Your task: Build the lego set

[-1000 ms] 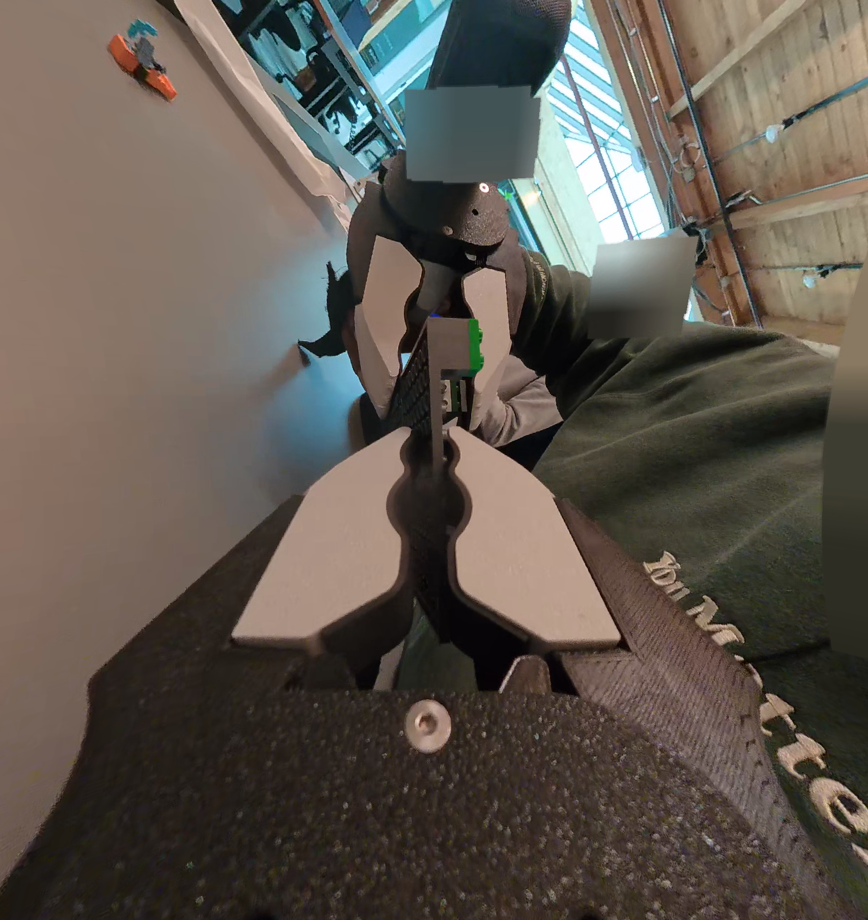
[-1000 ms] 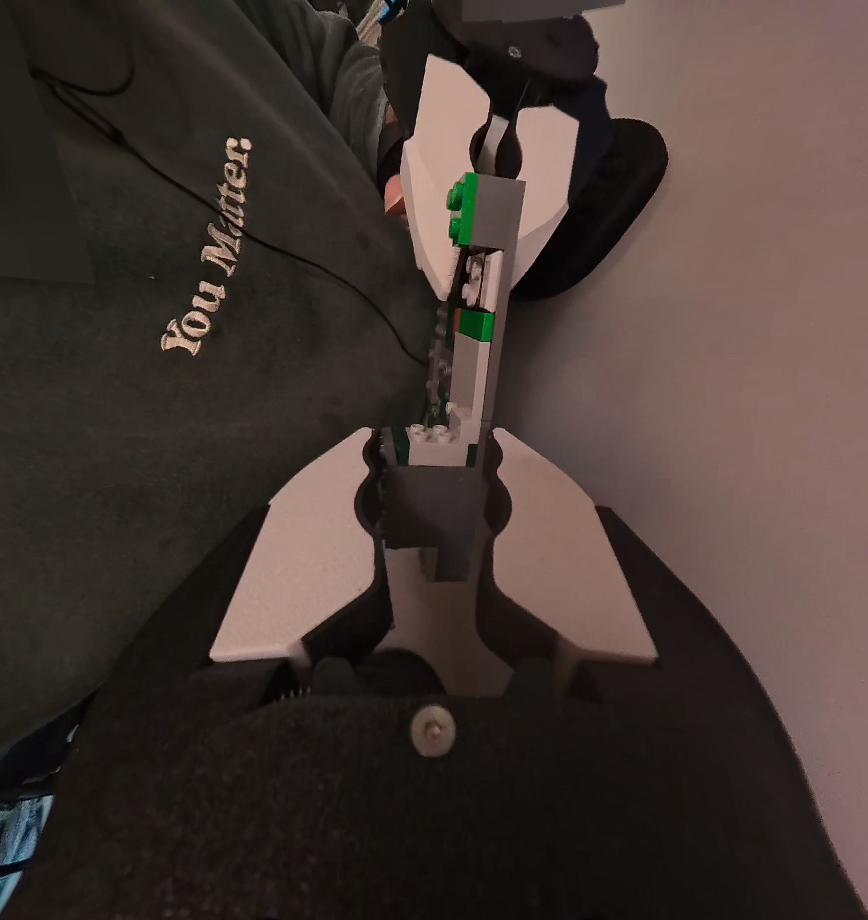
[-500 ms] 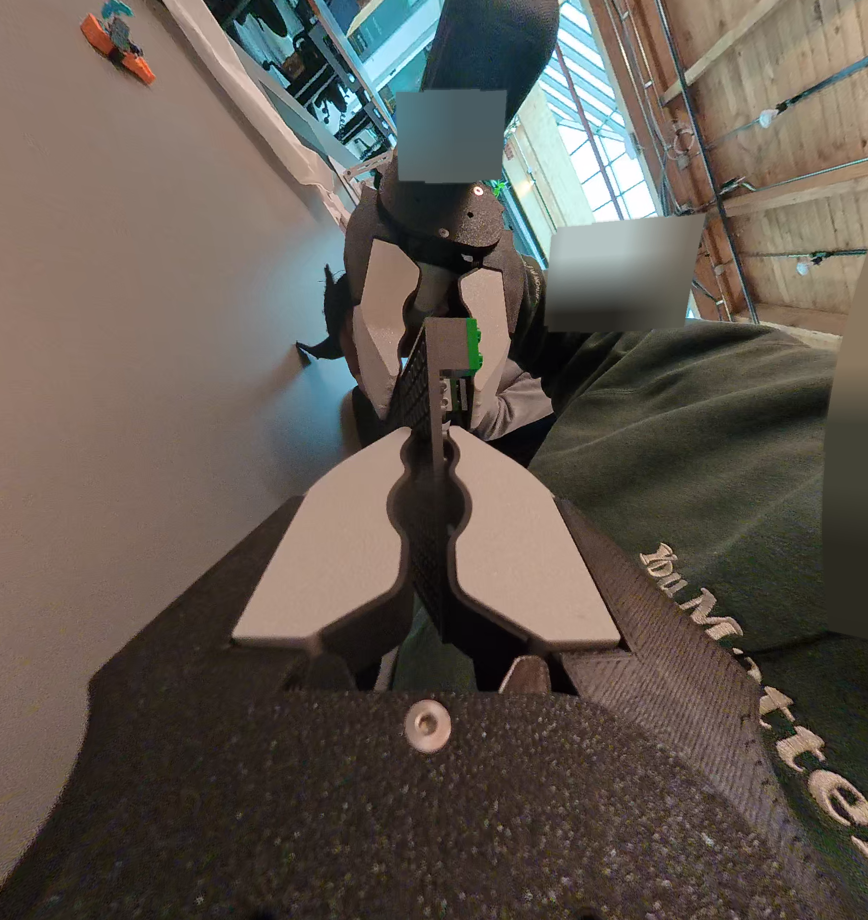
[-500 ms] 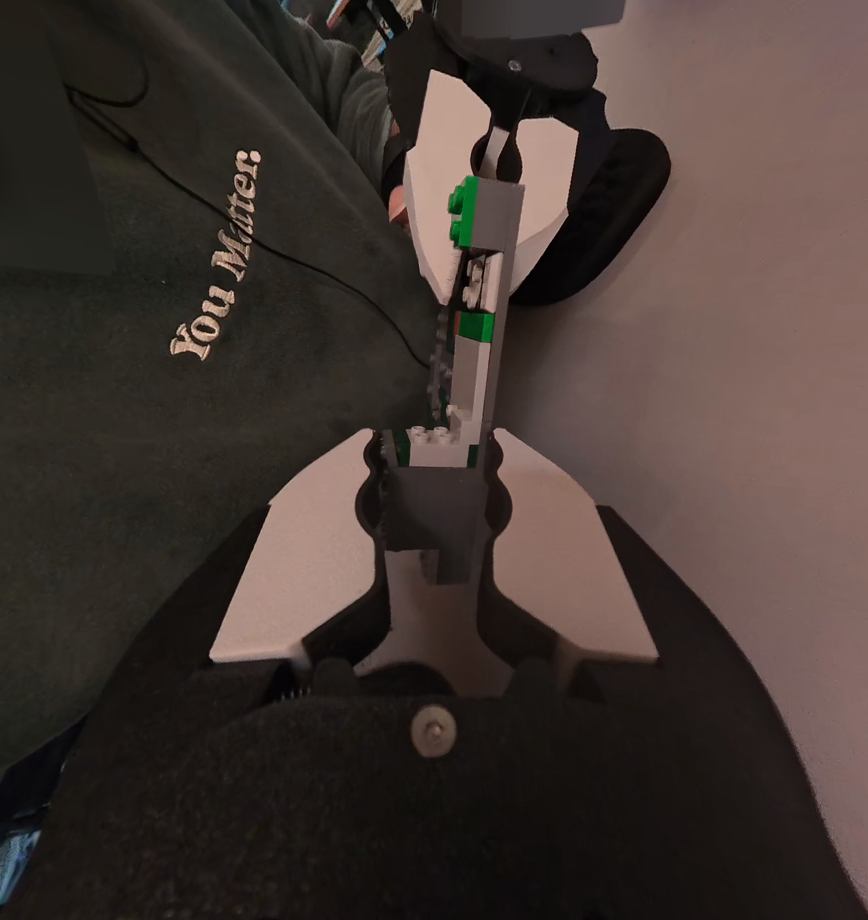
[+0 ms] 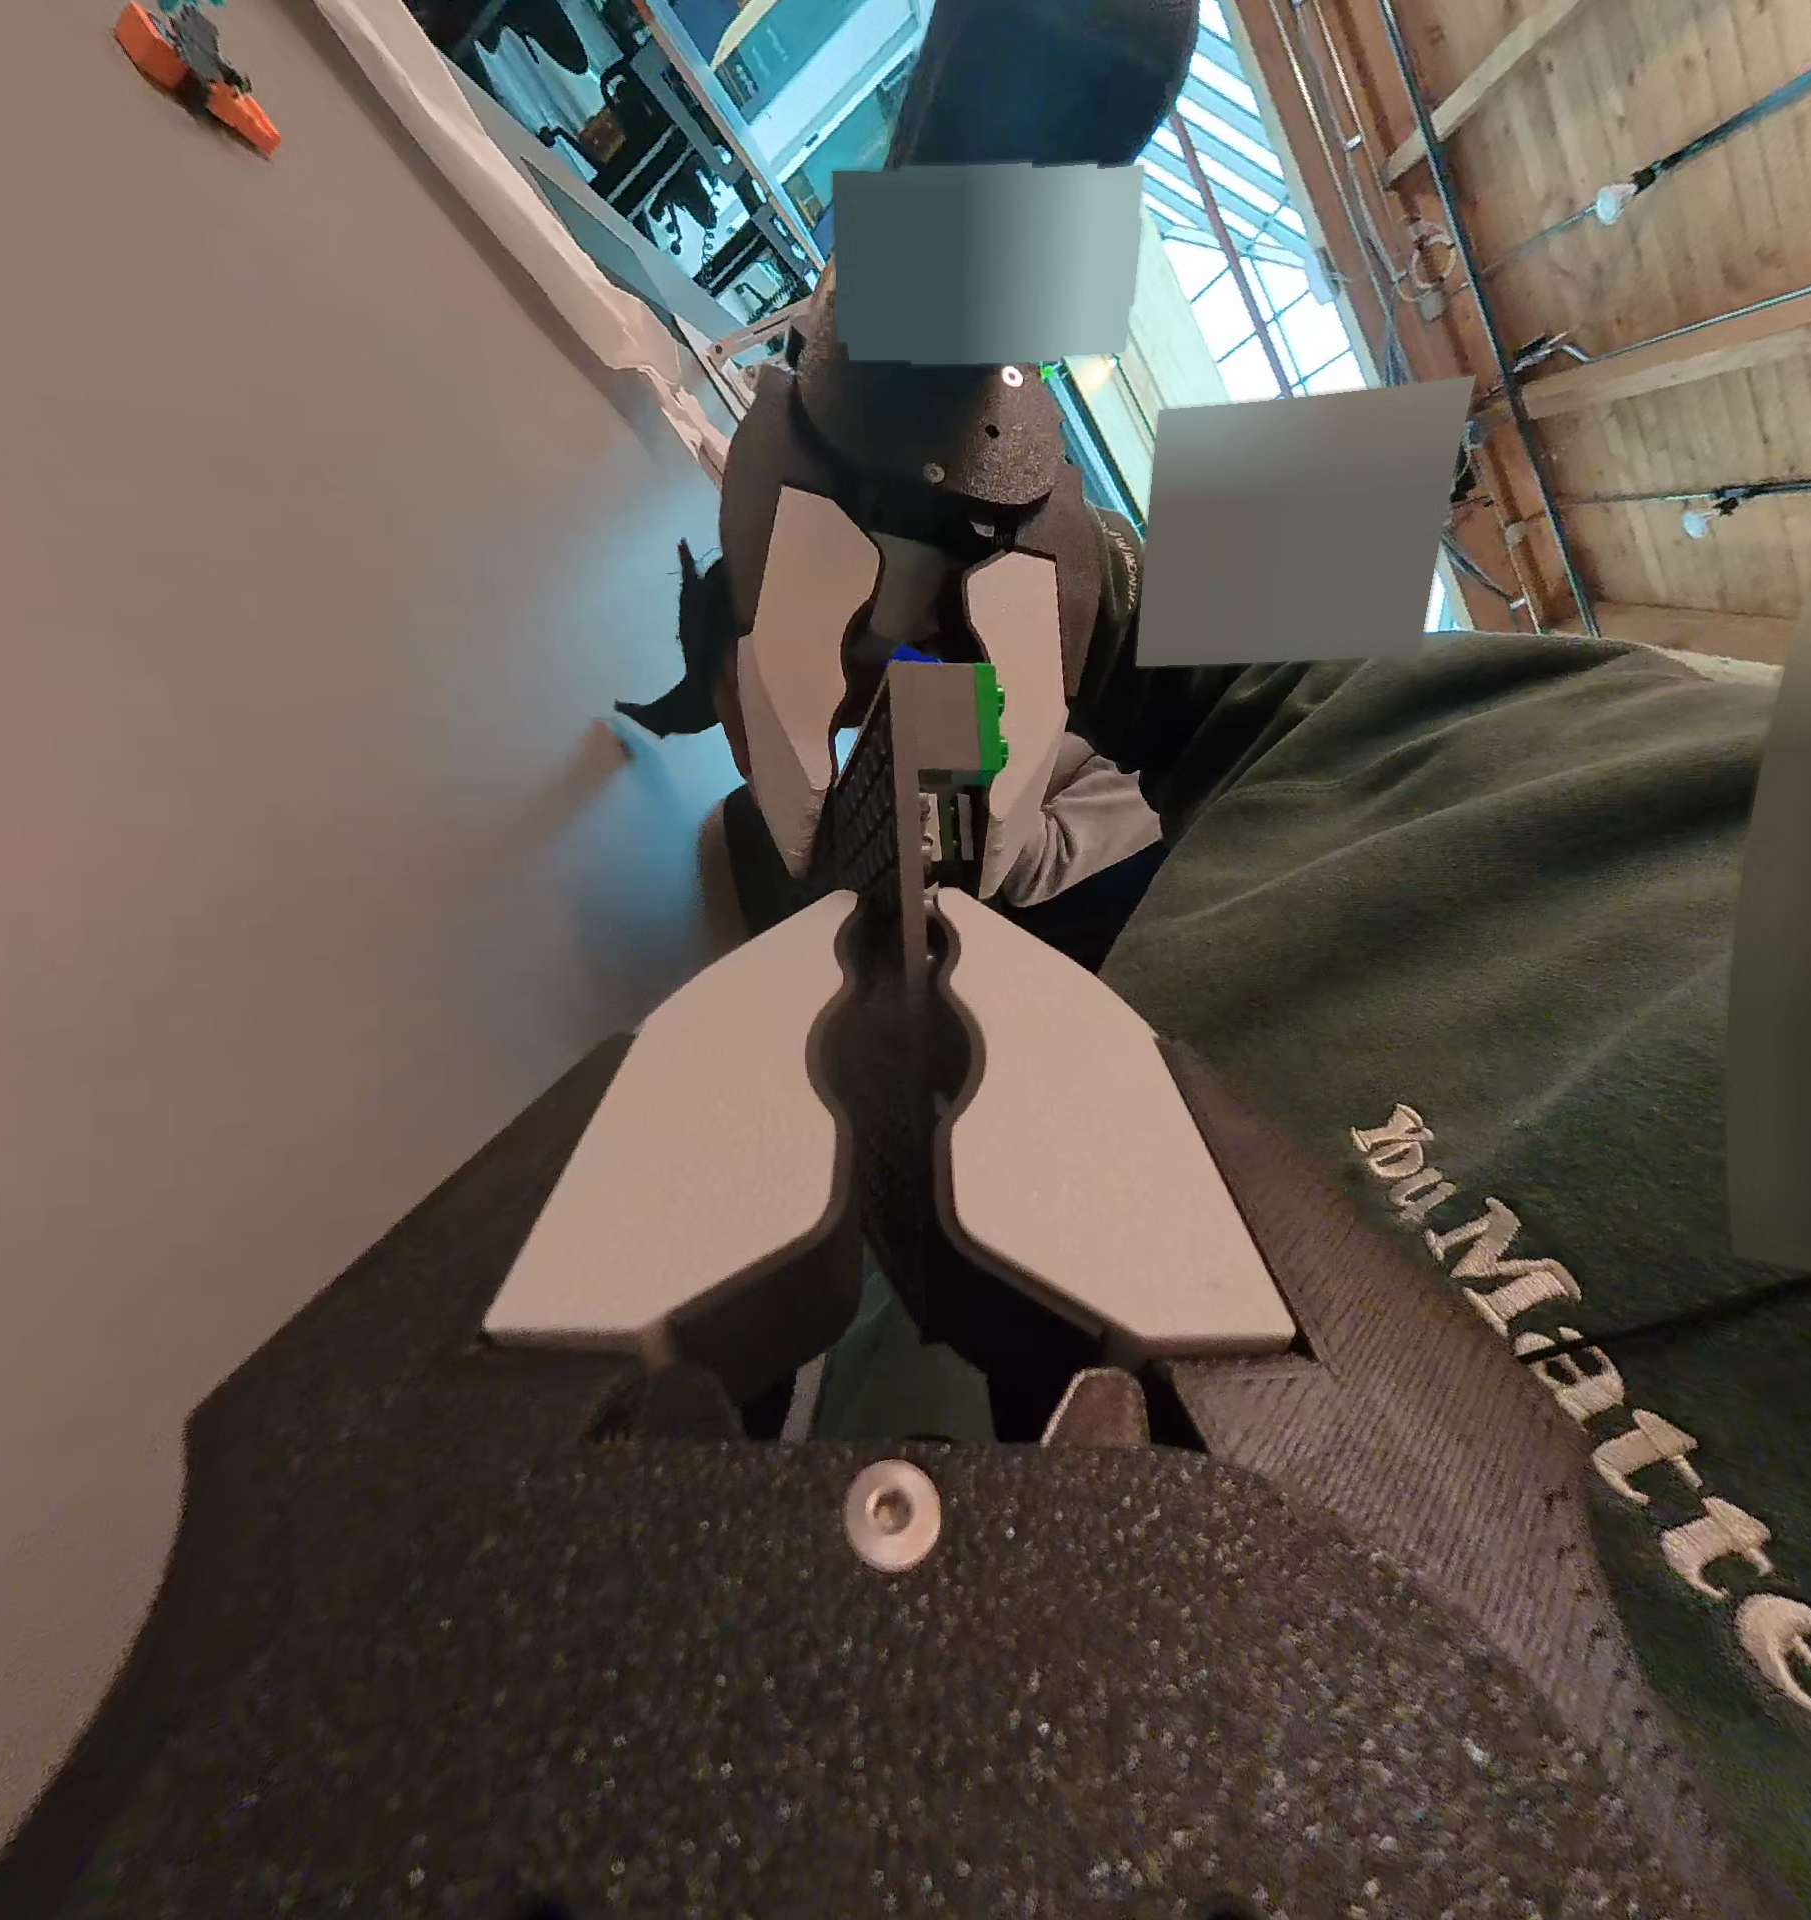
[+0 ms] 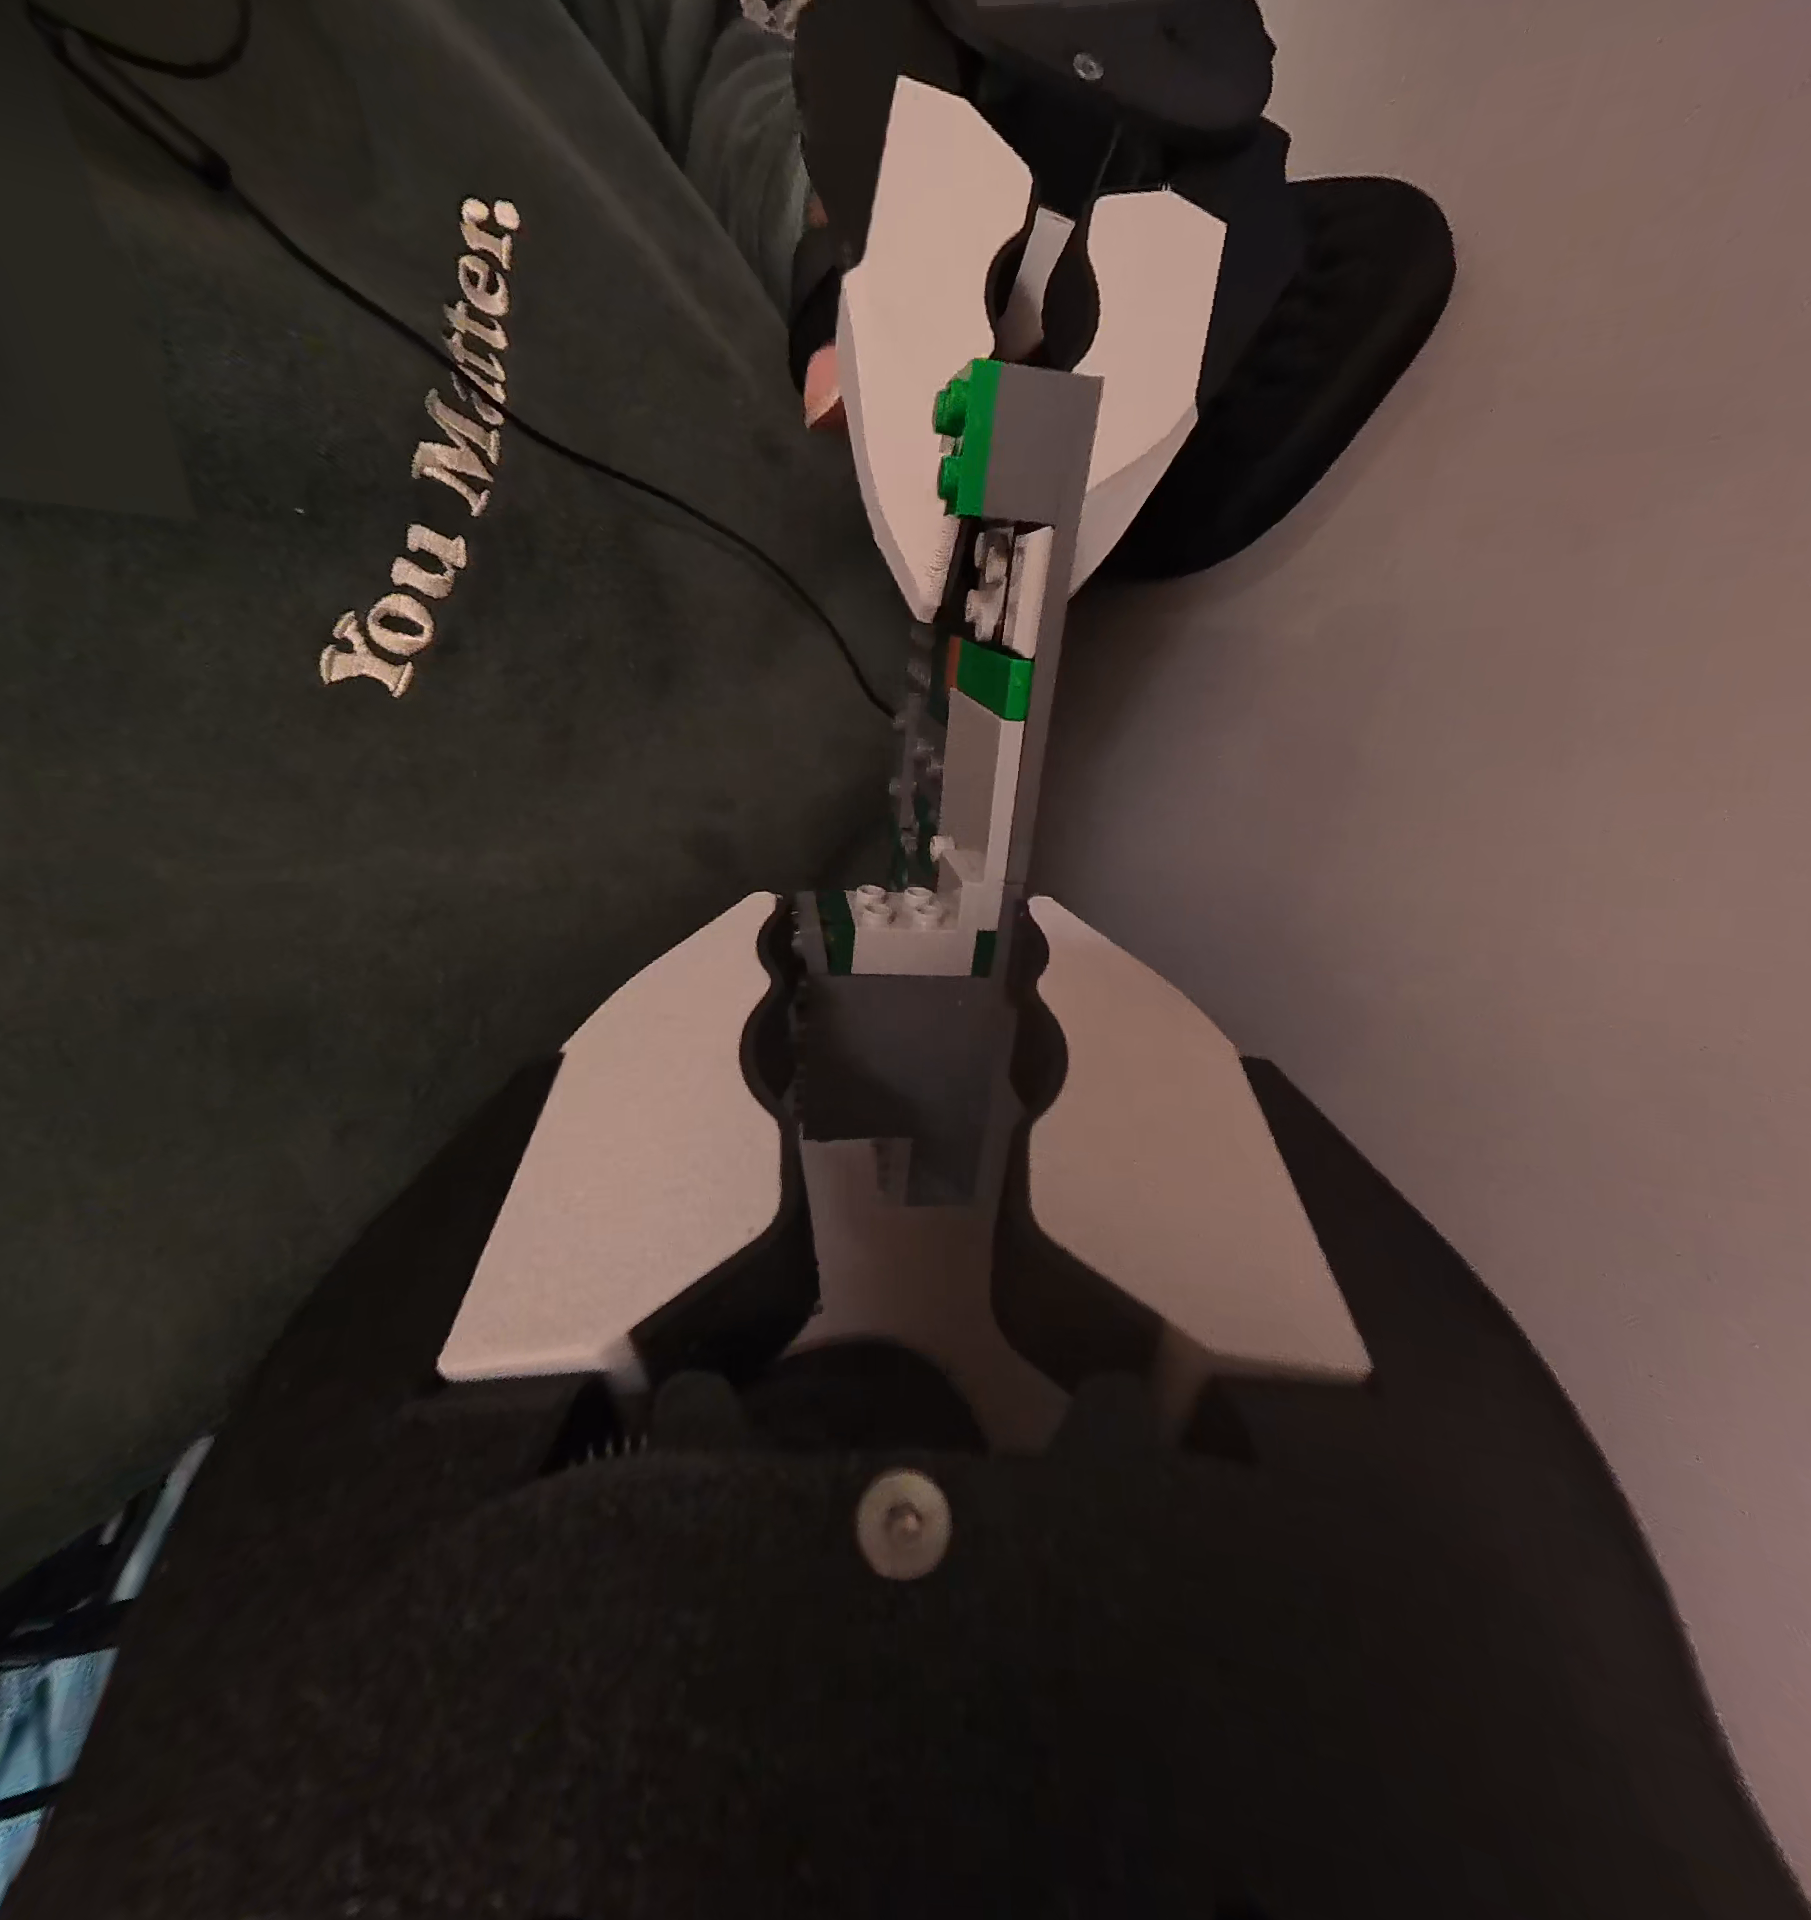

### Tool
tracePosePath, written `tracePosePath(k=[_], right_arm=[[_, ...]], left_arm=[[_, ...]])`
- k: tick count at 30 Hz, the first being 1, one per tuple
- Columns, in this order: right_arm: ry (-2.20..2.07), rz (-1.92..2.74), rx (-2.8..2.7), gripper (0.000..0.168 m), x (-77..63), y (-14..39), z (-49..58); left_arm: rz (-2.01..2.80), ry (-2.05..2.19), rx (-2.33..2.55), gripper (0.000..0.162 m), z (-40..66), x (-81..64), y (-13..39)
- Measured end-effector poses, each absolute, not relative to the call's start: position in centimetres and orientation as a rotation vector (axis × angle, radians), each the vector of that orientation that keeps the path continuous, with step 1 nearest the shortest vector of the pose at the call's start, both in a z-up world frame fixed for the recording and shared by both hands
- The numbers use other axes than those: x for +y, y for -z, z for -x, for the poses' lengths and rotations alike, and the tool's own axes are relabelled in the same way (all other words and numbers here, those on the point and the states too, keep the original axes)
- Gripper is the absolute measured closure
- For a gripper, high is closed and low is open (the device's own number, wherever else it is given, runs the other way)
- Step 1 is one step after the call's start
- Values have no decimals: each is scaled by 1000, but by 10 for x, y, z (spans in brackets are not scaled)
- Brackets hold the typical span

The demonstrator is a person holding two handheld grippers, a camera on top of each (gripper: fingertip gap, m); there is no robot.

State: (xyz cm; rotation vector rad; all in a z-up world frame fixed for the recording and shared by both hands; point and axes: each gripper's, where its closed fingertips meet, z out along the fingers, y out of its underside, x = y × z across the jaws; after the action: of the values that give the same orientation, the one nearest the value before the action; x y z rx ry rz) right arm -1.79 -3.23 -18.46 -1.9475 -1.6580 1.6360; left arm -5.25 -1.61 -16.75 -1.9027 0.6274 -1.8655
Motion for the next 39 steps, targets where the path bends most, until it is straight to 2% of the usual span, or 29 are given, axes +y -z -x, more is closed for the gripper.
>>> tracePosePath(k=[28,39], right_arm=[[-1307,1805,-1789,129,-44,165,31],[-1320,1799,-1714,128,-45,164,32]], left_arm=[[1605,1825,744,153,68,-33,150],[1588,1756,752,154,67,-32,149]])
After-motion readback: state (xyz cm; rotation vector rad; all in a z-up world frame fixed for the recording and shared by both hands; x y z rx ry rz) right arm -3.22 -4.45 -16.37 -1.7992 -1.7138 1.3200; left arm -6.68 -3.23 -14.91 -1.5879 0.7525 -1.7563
